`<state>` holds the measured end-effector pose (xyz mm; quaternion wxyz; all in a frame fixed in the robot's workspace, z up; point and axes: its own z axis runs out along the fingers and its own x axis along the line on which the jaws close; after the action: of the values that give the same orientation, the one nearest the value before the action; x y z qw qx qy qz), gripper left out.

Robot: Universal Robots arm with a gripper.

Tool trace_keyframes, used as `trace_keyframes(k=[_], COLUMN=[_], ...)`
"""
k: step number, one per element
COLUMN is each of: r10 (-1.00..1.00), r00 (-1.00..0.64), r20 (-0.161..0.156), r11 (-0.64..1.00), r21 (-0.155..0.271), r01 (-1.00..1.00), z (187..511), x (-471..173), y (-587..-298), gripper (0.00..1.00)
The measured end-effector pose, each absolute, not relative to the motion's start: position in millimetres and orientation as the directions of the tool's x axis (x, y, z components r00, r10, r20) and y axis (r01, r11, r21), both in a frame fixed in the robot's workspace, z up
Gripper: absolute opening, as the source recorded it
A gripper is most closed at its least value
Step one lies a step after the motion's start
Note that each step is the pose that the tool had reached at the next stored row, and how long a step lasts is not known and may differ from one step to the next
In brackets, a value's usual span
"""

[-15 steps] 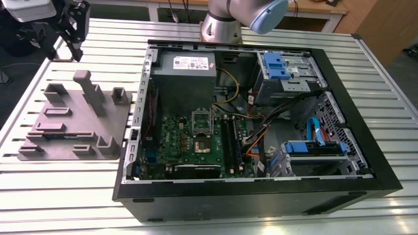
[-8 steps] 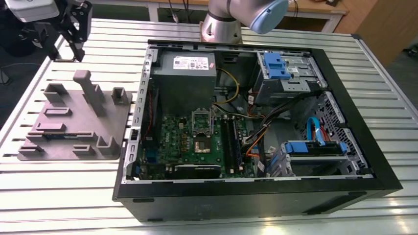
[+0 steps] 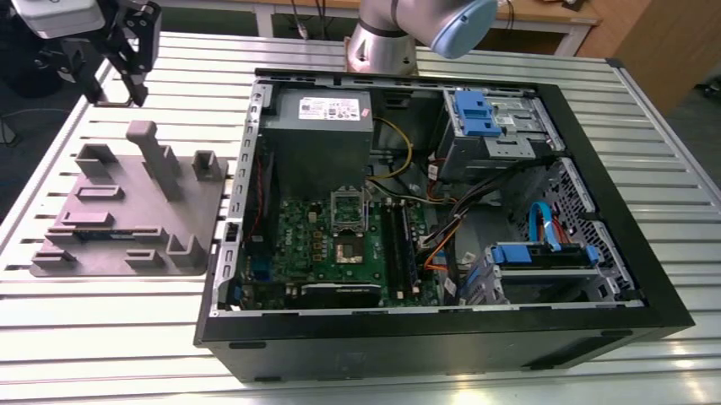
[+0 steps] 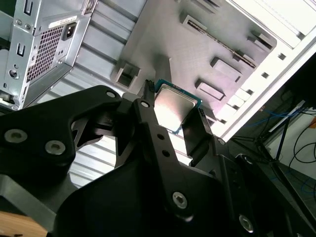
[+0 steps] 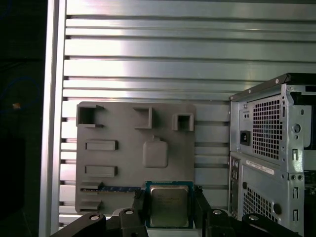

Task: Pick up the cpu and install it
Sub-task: 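Pick up the cpu and move it towards the insertion slot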

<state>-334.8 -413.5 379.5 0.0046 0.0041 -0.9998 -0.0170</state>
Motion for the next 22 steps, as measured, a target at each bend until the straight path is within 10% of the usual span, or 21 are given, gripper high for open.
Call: trace_keyframes(k=[22], r10=[-0.008], r00=[-1.0], r20=[0.009], r11=[0.999], r21=[0.034], r01=[-0.008], z=[379.5], x=[-330.0], y=[-413.5], gripper=[0.47])
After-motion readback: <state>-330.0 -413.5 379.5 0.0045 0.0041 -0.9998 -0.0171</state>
